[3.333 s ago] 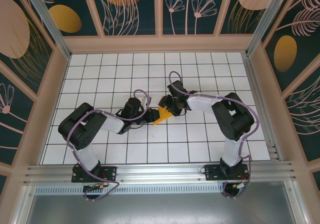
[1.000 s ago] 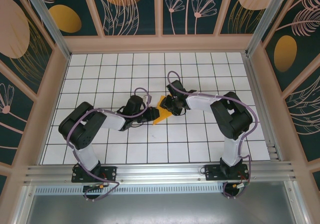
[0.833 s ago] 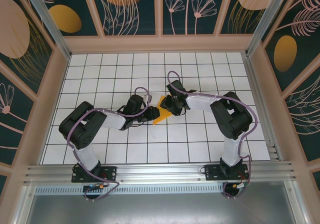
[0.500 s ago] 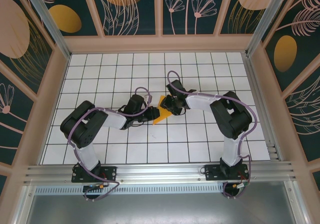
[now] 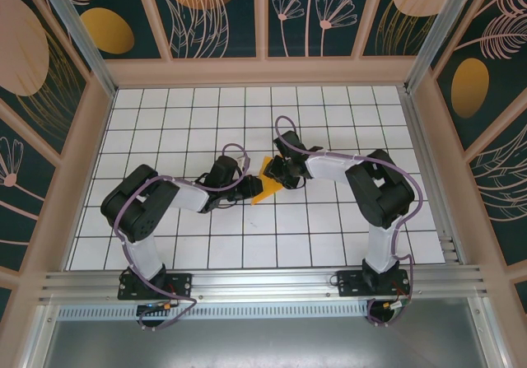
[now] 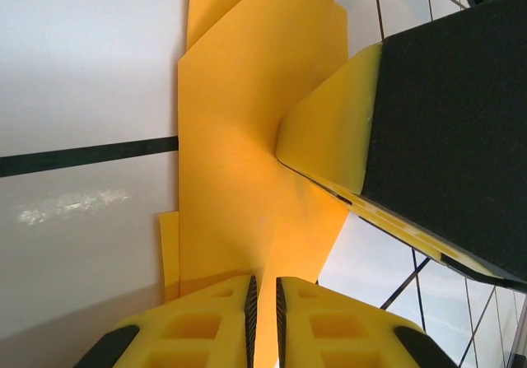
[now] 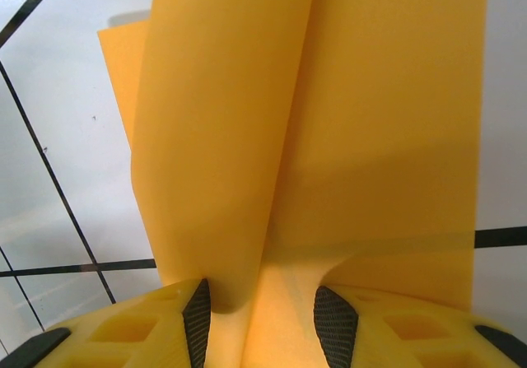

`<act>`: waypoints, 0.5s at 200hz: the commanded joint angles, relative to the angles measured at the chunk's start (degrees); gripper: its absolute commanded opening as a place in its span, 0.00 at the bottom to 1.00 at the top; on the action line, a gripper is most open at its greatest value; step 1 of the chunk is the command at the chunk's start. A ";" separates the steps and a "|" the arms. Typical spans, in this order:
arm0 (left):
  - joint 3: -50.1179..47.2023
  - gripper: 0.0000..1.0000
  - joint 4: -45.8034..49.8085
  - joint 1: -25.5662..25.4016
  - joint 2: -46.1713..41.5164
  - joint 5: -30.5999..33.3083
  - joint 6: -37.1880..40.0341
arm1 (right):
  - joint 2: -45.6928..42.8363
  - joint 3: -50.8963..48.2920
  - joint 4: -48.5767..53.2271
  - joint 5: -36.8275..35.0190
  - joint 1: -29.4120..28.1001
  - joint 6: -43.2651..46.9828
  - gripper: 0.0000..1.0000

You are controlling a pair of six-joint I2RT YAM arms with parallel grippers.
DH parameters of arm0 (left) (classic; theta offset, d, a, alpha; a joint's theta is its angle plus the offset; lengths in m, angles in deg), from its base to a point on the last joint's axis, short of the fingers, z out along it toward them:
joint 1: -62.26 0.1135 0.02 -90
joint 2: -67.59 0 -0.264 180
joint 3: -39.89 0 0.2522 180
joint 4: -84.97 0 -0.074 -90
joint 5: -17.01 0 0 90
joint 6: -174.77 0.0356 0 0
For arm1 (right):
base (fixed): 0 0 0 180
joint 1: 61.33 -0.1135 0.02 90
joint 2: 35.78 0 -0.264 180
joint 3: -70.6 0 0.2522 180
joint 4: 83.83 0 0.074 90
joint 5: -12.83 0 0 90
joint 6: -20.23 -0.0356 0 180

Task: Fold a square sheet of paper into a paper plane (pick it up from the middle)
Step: Fourth fold the wing at the center of the table.

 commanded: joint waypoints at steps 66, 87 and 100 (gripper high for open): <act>0.38 0.18 2.74 -0.14 0.41 1.68 0.20 | 11.25 -3.50 8.05 -6.17 0.18 1.75 0.49; 0.44 0.18 3.13 -0.11 0.21 2.13 0.25 | 11.57 -3.40 8.29 -6.25 0.15 1.74 0.49; 0.45 0.18 3.31 -0.13 0.25 2.36 0.29 | 11.74 -3.41 8.22 -6.26 0.10 1.68 0.49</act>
